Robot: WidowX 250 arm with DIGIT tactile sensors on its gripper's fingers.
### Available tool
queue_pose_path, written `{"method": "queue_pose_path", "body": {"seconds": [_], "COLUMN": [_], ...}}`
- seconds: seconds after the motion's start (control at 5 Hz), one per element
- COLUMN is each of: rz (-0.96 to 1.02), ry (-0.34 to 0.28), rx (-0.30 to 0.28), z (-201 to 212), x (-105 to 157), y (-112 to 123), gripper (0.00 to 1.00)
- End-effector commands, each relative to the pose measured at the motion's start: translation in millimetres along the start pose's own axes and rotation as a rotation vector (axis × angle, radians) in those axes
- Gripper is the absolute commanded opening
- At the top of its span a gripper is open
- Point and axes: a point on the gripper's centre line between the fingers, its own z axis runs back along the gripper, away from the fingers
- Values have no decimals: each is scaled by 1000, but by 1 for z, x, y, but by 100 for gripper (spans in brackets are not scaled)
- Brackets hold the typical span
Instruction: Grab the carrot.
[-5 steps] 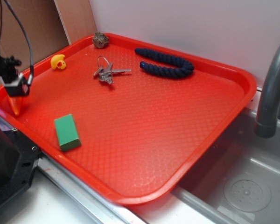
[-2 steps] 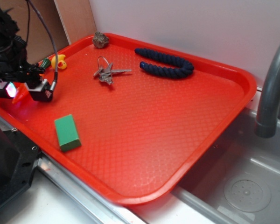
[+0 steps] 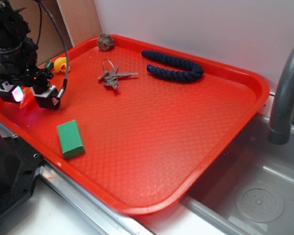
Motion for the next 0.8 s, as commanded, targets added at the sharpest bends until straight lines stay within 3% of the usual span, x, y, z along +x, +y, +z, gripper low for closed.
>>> {"method": "queue_pose_path", "body": {"seconds": [0.0, 0.2, 0.4, 0.6], "rz": [-49, -18, 7, -53], "ry": [3, 3, 19, 39], "rx": [10, 4, 7, -75], "z": [-13, -14, -15, 13], "x": [37, 50, 49, 38], "y": [4, 11, 13, 6], "gripper": [100, 100, 0, 0]}}
